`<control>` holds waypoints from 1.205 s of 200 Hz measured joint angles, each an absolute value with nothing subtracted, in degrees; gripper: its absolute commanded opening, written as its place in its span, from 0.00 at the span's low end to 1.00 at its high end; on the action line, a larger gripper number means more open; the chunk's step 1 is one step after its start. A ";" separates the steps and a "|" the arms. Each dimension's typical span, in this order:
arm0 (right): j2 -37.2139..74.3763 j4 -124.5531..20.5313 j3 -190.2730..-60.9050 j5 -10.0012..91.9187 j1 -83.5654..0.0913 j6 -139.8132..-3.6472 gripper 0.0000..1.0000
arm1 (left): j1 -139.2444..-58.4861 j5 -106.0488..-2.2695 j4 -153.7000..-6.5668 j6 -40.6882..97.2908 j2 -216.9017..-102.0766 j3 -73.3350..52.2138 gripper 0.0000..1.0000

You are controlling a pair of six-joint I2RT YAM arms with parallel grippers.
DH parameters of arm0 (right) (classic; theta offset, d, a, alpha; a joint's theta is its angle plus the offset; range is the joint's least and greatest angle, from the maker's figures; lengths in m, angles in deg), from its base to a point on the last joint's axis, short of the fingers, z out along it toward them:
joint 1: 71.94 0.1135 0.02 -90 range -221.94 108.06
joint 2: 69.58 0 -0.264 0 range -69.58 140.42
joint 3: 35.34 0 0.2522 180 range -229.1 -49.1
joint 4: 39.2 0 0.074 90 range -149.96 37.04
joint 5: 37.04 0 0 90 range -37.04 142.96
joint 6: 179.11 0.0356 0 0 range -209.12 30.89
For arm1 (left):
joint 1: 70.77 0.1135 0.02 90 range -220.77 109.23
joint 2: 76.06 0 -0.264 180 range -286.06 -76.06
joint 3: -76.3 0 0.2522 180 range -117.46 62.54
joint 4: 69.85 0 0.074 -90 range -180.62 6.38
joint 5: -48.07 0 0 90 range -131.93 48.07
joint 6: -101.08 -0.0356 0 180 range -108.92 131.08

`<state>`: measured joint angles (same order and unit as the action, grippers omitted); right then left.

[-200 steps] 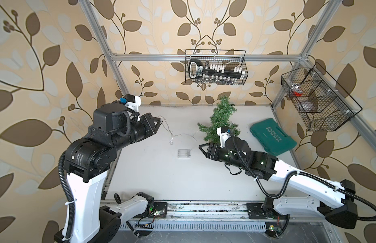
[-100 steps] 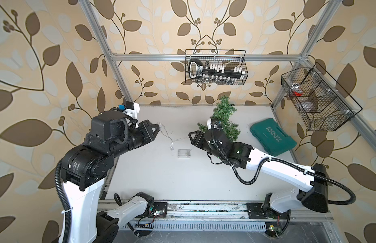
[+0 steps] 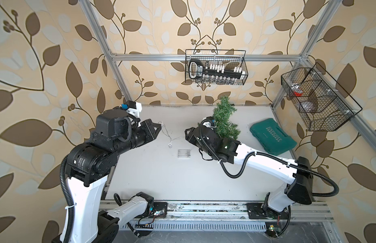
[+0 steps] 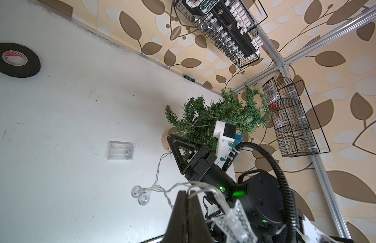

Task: Remove string lights from the small christmas tree
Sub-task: Remove the light string from the Christmas tree.

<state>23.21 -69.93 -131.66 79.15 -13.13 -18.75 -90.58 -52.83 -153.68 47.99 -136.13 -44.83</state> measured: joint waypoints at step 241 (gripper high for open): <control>26.51 -69.06 -130.75 75.02 -17.37 -20.82 0.62 | -90.58 -50.42 -151.32 47.22 -135.41 -41.48 0.00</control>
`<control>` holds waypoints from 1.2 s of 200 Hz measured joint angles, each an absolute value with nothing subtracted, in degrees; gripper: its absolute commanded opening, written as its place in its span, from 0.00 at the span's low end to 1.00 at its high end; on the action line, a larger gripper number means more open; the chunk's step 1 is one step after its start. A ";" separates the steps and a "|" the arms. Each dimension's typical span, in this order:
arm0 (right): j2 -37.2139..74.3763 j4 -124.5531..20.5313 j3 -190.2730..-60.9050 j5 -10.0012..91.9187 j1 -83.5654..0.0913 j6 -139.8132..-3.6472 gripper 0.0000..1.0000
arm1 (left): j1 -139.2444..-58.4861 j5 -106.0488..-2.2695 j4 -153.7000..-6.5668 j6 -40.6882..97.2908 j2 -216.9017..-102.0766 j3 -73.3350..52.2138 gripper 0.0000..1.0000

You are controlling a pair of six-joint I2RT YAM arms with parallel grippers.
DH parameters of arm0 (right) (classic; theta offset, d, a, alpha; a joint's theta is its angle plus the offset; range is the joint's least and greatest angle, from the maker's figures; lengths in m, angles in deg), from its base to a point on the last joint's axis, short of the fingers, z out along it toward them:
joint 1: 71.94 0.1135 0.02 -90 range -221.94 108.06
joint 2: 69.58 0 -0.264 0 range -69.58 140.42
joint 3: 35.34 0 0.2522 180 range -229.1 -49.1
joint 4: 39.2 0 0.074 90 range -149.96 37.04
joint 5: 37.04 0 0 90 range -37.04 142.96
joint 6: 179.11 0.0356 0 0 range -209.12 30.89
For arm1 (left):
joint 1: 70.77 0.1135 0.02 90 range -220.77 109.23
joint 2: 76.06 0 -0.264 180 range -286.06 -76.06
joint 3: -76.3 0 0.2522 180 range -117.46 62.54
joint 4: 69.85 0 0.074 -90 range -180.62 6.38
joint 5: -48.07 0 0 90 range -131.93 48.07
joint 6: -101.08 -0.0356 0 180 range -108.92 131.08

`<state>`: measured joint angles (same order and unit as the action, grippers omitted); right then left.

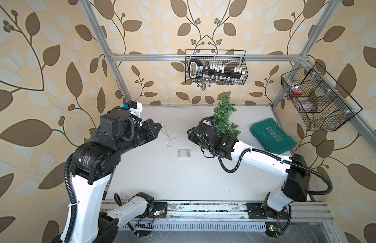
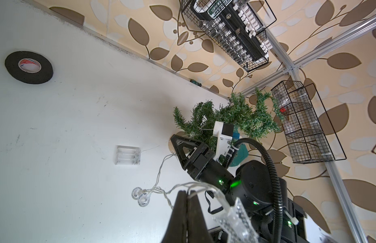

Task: Remove string lights from the small christmas tree
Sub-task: Remove the light string from the Christmas tree.

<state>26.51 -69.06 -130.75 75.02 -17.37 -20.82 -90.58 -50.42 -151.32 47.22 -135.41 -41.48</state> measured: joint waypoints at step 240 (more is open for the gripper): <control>0.57 -84.71 -136.23 84.55 -15.43 -38.29 0.00 | -90.58 -59.01 -133.94 52.07 -140.26 -34.03 0.00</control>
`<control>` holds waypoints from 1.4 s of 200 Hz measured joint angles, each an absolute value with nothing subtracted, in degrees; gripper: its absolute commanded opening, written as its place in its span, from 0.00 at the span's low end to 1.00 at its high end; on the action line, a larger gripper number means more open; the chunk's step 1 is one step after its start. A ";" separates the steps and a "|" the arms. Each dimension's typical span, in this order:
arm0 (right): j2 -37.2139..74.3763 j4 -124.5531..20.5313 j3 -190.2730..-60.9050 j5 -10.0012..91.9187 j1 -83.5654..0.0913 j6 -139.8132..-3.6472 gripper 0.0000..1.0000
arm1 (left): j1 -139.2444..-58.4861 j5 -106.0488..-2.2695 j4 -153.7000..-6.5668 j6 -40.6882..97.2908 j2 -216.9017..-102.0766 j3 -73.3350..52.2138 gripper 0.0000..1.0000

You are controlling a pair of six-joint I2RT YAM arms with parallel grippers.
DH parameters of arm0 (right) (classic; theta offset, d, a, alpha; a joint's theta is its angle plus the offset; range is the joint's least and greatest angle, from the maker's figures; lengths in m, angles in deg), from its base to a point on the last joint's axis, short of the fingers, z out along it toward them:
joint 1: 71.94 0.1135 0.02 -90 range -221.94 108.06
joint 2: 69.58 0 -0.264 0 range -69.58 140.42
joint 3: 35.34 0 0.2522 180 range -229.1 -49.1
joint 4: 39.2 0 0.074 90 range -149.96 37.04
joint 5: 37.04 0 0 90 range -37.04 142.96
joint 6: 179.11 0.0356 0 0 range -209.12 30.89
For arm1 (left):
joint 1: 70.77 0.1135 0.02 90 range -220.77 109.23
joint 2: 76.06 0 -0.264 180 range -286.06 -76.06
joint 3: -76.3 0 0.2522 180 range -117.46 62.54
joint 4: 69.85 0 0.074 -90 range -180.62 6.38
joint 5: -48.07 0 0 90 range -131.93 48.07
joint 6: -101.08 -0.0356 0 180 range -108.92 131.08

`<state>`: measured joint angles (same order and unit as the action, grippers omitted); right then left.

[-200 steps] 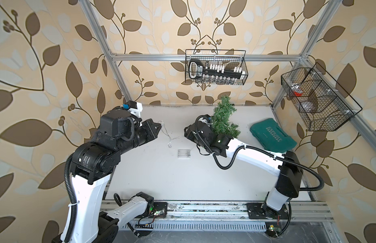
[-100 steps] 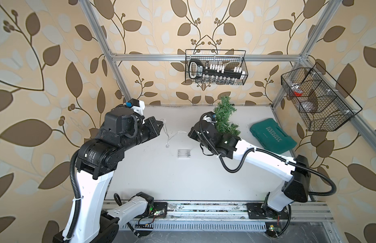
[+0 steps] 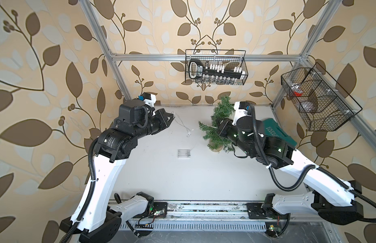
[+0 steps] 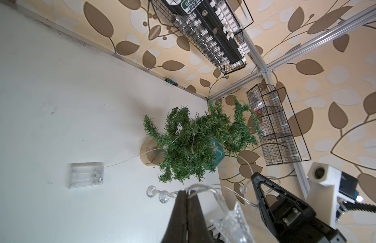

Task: Remove string lights from the small christmas tree
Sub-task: Remove the light string from the Christmas tree.

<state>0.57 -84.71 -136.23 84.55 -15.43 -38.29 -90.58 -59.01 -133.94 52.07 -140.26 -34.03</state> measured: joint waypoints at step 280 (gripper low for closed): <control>36.78 -71.03 -179.29 49.06 -49.28 -46.22 0.02 | -89.73 -66.18 -125.35 51.46 -159.48 -55.98 0.00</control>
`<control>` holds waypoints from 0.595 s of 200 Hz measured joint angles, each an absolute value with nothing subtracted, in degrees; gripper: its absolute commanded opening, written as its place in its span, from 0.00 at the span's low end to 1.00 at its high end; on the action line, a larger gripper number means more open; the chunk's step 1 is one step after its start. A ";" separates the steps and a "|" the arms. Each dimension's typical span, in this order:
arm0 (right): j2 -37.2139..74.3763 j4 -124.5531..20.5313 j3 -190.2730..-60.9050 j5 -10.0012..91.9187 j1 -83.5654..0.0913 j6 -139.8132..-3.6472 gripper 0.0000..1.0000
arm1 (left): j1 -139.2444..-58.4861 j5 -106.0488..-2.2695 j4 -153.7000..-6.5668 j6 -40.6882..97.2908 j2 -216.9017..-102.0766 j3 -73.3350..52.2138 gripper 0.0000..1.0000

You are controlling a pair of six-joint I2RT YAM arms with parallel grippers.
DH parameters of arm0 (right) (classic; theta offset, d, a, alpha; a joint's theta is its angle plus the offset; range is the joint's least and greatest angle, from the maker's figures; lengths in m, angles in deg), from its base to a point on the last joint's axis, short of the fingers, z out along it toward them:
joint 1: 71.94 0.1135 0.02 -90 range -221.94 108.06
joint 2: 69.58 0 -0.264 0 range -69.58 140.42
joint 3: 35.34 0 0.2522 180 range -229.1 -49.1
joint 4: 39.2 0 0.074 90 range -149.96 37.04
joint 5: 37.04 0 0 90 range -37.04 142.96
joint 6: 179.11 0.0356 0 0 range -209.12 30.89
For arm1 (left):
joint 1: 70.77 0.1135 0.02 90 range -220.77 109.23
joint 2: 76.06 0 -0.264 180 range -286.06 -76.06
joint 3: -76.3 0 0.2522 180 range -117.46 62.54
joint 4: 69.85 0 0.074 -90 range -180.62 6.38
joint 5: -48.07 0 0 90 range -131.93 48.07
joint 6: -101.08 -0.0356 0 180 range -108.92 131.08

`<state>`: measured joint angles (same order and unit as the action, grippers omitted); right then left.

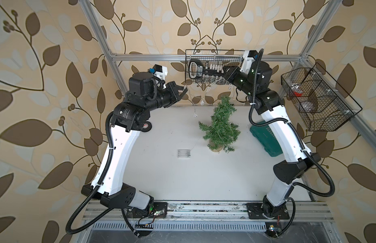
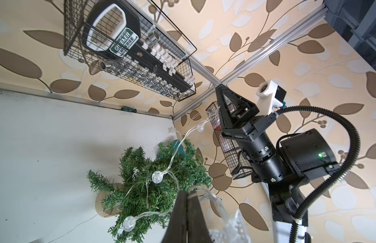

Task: Remove string lights from the small christmas tree
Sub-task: Remove the light string from the Christmas tree.

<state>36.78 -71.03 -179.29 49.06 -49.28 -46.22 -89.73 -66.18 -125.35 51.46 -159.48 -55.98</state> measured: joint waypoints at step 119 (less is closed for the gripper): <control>50.07 -62.57 -190.81 30.70 -42.18 -39.60 0.04 | -83.56 -71.67 -112.32 48.38 -157.03 -34.56 0.00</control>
<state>50.07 -62.57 -190.81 30.70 -42.18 -39.60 -83.56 -71.67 -112.32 48.38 -157.03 -34.56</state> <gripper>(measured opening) 0.049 0.048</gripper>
